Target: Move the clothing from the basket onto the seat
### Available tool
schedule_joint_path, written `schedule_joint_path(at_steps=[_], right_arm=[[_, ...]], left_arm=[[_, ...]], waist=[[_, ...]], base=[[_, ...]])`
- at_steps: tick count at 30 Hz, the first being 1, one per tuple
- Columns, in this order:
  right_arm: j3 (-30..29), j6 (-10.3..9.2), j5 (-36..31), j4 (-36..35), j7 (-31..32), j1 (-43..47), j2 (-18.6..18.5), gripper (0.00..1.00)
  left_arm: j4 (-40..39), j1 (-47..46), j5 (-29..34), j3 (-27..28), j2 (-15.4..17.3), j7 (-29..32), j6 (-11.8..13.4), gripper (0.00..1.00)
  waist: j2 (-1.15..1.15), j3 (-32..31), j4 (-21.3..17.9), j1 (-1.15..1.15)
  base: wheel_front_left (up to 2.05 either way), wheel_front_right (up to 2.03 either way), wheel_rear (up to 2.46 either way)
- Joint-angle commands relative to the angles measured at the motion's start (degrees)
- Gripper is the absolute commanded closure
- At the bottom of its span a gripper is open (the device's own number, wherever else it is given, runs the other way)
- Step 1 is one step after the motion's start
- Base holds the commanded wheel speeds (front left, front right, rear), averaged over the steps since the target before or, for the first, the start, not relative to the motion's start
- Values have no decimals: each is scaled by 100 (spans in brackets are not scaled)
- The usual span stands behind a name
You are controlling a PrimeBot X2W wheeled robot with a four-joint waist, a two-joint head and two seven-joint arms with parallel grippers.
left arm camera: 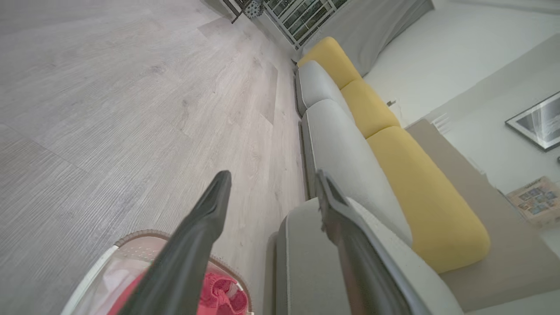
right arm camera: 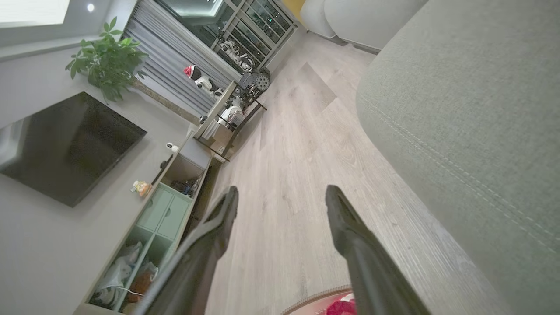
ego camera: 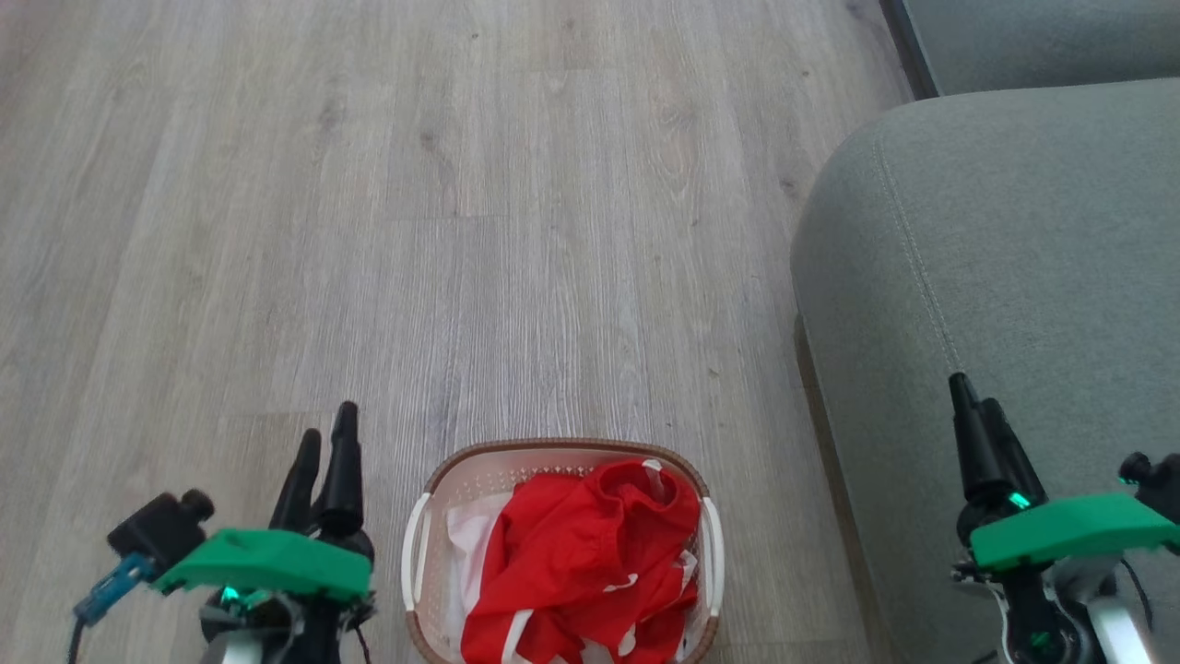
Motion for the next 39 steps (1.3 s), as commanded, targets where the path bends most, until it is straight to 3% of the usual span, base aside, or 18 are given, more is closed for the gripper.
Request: schedule_joint_path(at_steps=[1,10,39], right_arm=[[84,-1,-257,-238,-95,-270,-135,0],[131,-1,-1092,-183,-247,-310,-186,0],[366,-1,-2860,-169,-720,-483,-403,0]], left_arm=[[-258,-345,307,8,71,-93,63,0],[-316,-402,1248,-147,78,-244,306,0],[-689,-465,3230,-525,100,-712,595,0]], waist=[[0,9,1,0],[0,40,-8,0],[0,67,-87,0]], base=[[0,0,0],[0,0,0],[0,0,0]])
